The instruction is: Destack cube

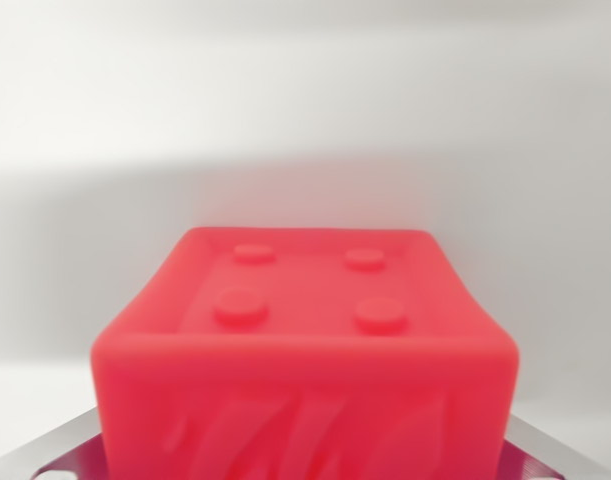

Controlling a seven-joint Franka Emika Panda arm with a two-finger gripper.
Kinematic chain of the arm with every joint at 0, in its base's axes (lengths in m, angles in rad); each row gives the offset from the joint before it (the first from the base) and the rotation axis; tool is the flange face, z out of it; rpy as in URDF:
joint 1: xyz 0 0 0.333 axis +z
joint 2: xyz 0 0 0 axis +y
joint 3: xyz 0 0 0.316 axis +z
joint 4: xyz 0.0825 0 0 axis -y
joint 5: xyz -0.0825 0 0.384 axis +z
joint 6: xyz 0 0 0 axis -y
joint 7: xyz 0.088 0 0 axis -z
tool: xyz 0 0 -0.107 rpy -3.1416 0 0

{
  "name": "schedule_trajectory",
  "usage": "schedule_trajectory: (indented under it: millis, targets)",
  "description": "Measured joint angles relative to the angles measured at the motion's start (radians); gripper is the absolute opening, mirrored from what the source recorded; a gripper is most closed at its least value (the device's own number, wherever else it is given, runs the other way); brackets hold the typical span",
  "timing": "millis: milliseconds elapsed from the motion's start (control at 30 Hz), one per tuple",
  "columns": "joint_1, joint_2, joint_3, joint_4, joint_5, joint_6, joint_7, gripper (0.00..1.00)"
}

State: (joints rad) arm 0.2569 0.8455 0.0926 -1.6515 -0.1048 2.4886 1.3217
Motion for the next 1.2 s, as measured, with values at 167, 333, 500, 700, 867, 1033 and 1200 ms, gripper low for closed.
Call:
schedule_trajectory:
  millis: [167, 333, 500, 700, 867, 1033, 1200]
  targets:
    - [0.001, 0.001, -0.001, 0.001, 0.000, 0.001, 0.000, 1.00]
    - [0.001, 0.001, -0.001, 0.001, 0.000, 0.001, 0.000, 1.00]
    - [0.001, 0.003, -0.001, 0.002, 0.000, 0.002, 0.000, 1.00]
    - [0.001, 0.005, -0.001, 0.002, 0.000, 0.003, 0.000, 1.00]
    - [0.001, 0.005, -0.001, 0.002, 0.000, 0.003, 0.000, 1.00]
    - [0.001, 0.005, -0.001, 0.002, 0.000, 0.003, 0.000, 1.00]
    - [0.001, 0.005, -0.001, 0.002, 0.000, 0.003, 0.000, 1.00]
